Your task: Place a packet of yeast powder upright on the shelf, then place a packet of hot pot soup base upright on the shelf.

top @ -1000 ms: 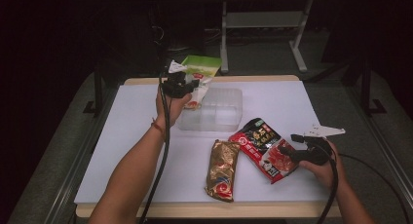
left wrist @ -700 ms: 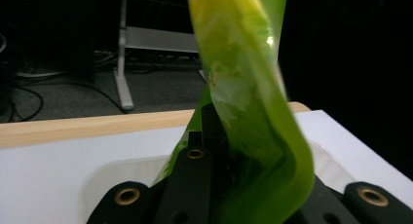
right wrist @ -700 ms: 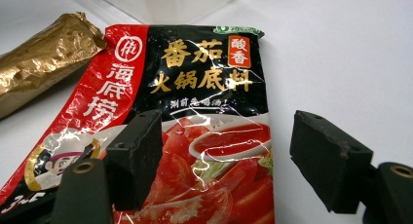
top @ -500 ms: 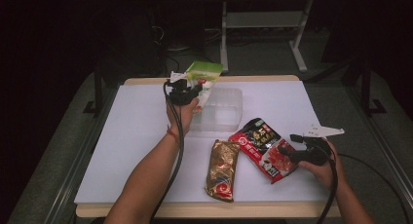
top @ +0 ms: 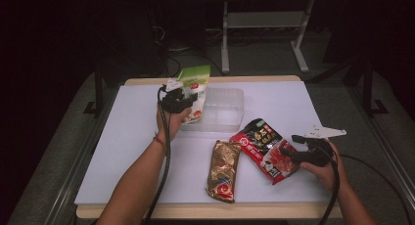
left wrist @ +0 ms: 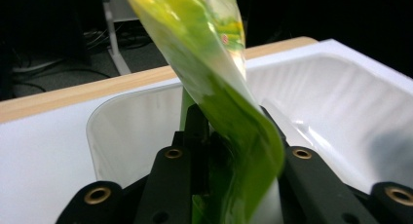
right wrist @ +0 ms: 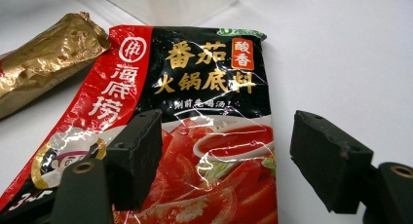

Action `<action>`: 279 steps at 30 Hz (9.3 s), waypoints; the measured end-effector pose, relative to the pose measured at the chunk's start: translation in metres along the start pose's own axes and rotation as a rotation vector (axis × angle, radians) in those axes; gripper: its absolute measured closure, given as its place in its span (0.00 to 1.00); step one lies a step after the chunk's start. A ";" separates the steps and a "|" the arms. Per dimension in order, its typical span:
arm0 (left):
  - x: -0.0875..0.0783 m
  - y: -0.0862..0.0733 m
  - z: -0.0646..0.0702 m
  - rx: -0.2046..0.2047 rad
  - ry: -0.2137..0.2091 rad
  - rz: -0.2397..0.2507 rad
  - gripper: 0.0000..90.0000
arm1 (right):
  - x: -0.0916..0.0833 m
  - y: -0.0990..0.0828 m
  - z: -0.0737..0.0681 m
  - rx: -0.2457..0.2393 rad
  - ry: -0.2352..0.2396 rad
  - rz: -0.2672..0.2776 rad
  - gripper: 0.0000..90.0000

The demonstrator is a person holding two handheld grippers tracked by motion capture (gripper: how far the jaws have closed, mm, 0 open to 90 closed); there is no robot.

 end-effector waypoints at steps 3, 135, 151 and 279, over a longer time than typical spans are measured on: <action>-0.003 0.000 0.001 0.043 0.000 -0.007 0.78 | 0.000 0.000 0.001 -0.002 -0.005 0.001 0.30; -0.023 -0.124 0.131 0.179 -0.709 -0.459 0.17 | 0.062 0.015 -0.140 -0.282 0.063 -0.264 0.93; -0.034 -0.116 0.147 0.156 -0.788 -0.395 0.52 | 0.066 0.013 -0.141 -0.295 0.057 -0.259 0.94; 0.013 0.042 0.049 0.053 -0.019 0.226 0.93 | -0.013 0.021 -0.023 -0.113 -0.128 0.132 0.39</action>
Point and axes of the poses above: each handheld gripper's, and its own axes: x roughly forward along the jaws, y roughly out of its top, z roughly to its right, the point moved 8 cm from there along x, roughly forward along the jaws, and after that the axes turned 5 degrees about -x, right-handed, at the moved point
